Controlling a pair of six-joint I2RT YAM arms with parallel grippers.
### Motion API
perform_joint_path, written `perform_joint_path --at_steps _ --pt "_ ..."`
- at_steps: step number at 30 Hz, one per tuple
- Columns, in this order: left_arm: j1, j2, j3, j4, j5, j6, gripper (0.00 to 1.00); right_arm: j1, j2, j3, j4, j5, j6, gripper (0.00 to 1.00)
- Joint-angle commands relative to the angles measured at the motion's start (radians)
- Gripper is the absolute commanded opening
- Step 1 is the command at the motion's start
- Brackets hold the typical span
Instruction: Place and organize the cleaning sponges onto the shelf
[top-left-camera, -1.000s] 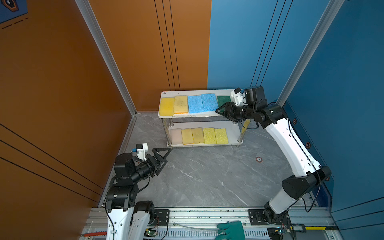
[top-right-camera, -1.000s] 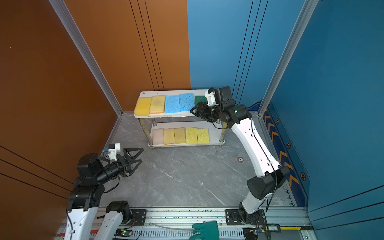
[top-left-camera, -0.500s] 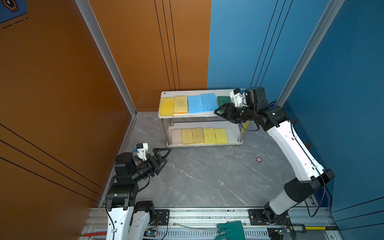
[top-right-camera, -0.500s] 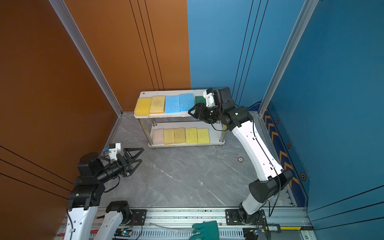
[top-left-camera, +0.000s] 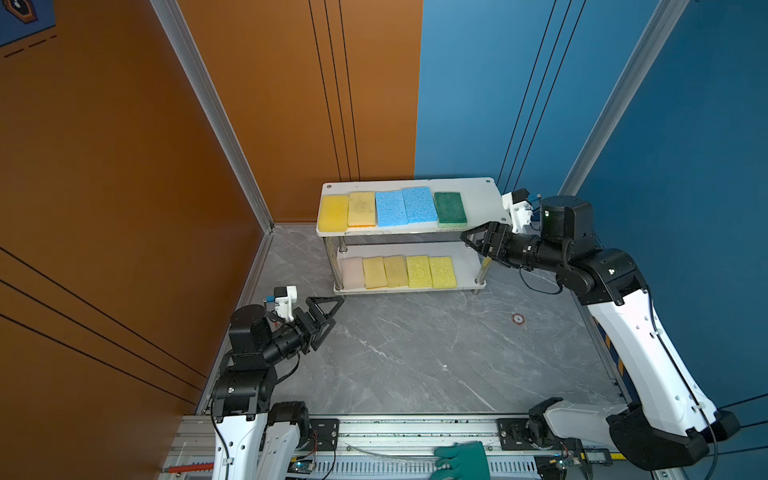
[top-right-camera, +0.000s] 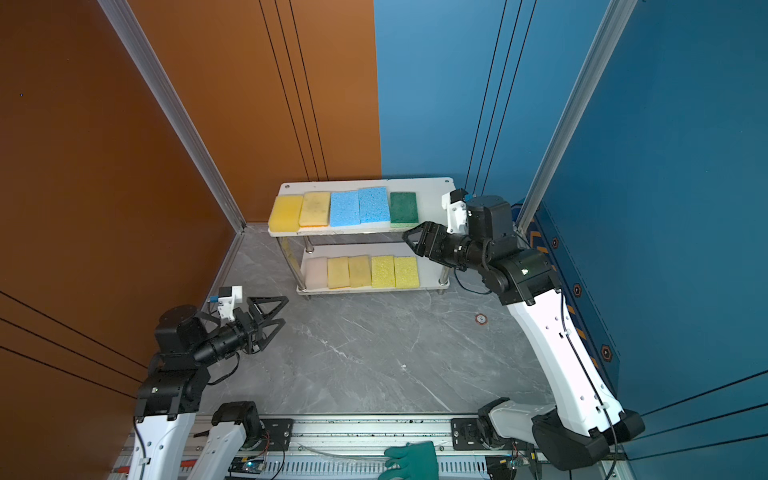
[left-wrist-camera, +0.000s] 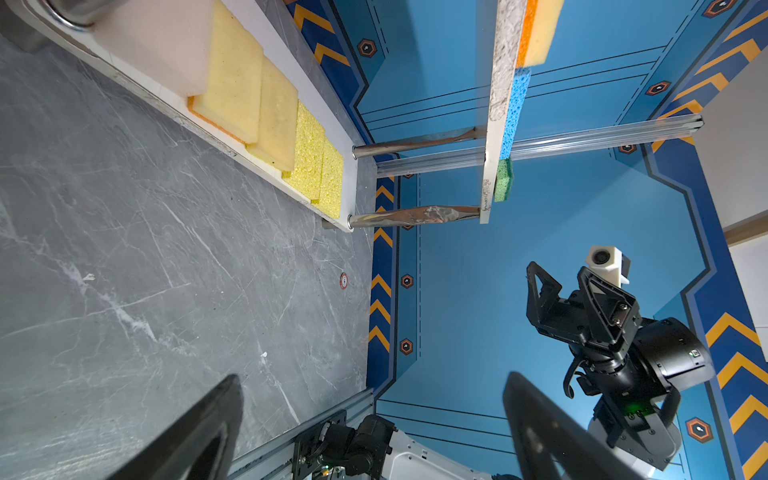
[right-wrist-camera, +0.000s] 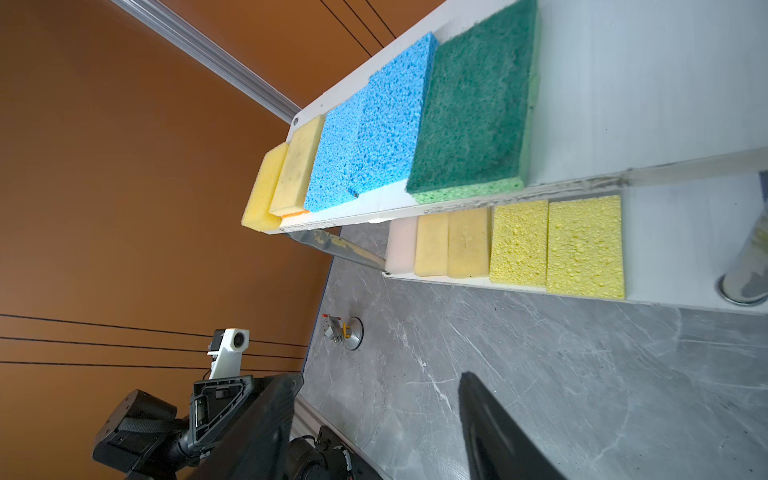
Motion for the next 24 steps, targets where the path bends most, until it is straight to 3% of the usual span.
perform_joint_path --at_steps 1,2,12,18,24 --pt "0.009 -0.019 -0.012 -0.019 0.029 0.027 0.98 -0.04 -0.054 -0.05 -0.001 0.033 0.016 0.81" --pt "0.01 -0.019 -0.011 -0.021 0.03 0.03 0.98 -0.054 -0.072 -0.064 -0.002 0.036 0.017 1.0" --pt "0.025 -0.015 -0.007 -0.081 0.007 0.102 0.98 -0.19 -0.182 -0.163 -0.02 0.044 -0.005 1.0" --pt "0.027 -0.022 0.007 -0.162 -0.098 0.171 0.98 -0.252 -0.196 -0.198 -0.035 0.041 -0.102 1.0" --pt "0.026 -0.052 0.007 -0.218 -0.277 0.246 0.98 -0.296 -0.209 -0.257 -0.035 0.094 -0.271 1.0"
